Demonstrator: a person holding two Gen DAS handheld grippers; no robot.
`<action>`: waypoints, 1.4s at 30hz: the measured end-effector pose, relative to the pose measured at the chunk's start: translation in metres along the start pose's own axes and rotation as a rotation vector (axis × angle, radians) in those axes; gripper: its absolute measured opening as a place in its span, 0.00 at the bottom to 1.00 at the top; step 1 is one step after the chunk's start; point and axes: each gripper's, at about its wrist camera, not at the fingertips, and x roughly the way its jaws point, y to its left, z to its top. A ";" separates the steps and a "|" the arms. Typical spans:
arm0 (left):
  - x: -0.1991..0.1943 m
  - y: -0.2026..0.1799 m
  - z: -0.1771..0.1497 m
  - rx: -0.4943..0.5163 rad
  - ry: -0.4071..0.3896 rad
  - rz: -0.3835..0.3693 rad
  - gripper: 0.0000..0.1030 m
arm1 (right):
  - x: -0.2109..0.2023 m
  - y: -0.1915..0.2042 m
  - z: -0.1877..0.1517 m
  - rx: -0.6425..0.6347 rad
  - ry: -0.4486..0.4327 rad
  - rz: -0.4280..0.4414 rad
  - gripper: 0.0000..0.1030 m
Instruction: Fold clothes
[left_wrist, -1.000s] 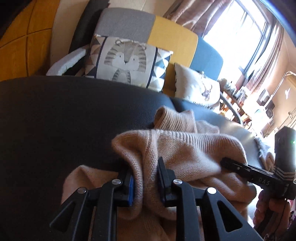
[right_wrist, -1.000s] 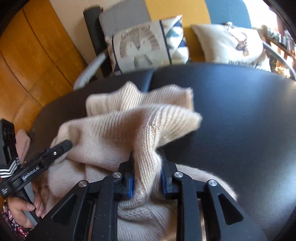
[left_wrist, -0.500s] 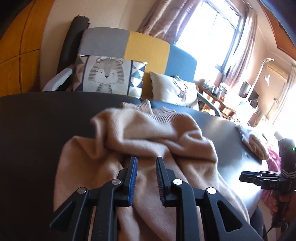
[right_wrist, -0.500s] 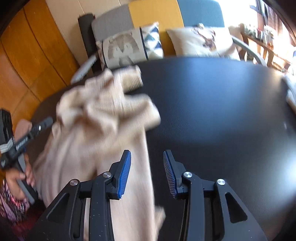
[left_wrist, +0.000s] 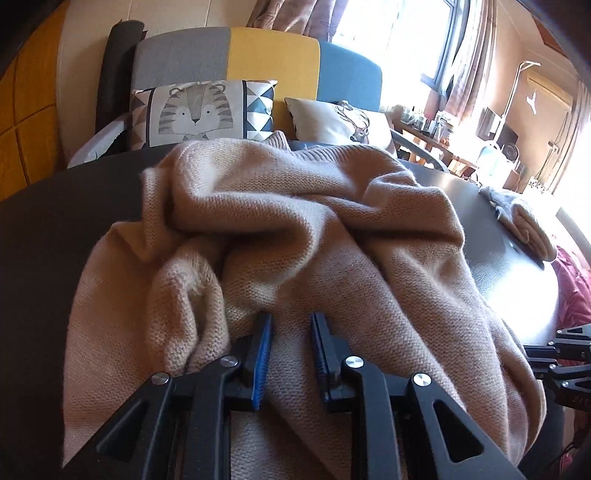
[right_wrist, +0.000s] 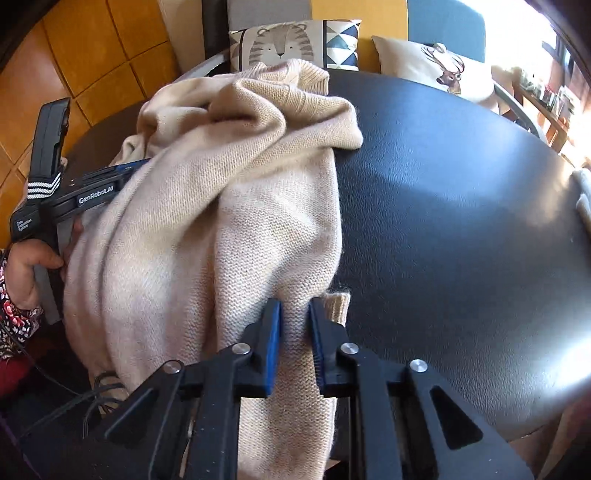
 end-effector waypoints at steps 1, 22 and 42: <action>0.000 0.002 0.000 -0.009 -0.001 -0.010 0.20 | -0.002 -0.002 0.002 -0.005 -0.010 -0.016 0.08; 0.009 0.012 -0.003 -0.088 -0.022 -0.101 0.20 | 0.035 -0.182 0.066 0.065 -0.021 -0.510 0.07; 0.007 0.014 -0.001 -0.097 -0.026 -0.100 0.20 | 0.036 0.059 0.086 -0.116 -0.181 0.159 0.17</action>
